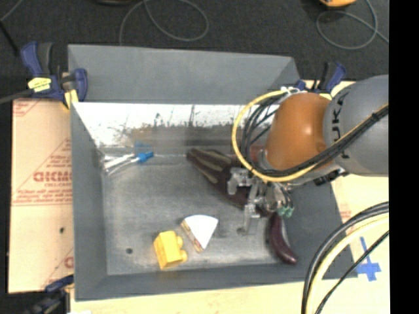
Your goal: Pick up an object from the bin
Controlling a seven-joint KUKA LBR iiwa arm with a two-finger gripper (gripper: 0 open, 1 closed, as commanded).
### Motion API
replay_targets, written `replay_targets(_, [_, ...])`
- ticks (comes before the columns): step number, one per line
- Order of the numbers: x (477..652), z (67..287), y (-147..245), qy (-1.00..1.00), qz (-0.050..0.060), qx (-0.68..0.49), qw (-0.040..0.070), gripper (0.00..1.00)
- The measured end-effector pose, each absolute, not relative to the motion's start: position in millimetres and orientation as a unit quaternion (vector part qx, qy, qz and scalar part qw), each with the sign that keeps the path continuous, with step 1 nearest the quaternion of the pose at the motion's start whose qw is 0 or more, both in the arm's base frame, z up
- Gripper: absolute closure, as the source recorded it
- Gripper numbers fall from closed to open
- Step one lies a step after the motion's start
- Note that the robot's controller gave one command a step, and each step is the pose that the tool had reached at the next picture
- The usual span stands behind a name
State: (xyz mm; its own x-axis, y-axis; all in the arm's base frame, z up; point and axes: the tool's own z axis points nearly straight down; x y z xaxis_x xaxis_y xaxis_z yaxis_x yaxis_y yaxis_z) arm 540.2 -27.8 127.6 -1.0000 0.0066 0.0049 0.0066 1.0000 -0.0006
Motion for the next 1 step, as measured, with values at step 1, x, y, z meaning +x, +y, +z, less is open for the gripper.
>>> replay_targets(1, [541.9,132.2,-27.9,-1.0,0.001,-0.003,-0.001,0.0])
